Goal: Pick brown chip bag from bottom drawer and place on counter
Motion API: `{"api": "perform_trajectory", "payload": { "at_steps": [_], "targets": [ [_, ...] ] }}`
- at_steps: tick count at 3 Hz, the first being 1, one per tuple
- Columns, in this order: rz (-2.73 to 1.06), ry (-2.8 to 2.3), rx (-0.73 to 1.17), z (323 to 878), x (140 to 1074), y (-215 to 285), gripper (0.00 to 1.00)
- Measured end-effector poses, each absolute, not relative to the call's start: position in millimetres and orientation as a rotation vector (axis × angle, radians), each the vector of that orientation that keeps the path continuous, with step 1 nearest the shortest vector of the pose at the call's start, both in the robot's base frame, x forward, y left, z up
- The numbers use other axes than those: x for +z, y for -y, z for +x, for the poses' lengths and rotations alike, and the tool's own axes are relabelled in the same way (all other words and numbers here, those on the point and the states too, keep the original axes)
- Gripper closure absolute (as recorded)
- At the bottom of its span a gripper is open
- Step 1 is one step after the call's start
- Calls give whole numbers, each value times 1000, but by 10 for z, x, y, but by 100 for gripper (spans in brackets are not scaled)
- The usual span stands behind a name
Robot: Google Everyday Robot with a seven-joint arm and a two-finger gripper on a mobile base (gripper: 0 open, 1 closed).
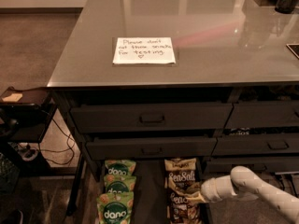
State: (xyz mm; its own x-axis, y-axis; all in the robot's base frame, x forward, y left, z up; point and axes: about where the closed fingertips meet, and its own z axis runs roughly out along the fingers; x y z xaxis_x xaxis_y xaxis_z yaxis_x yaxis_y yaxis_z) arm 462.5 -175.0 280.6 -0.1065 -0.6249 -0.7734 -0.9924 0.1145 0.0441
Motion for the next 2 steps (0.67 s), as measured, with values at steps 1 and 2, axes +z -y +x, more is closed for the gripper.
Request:
{"api": "perform_trajectory", "payload": {
  "at_steps": [1,2],
  "targets": [
    [-1576,-1788,811,4645,3115,1850,100],
    [-1594,-1787,790,4662,3628,1993,100]
  ]
}}
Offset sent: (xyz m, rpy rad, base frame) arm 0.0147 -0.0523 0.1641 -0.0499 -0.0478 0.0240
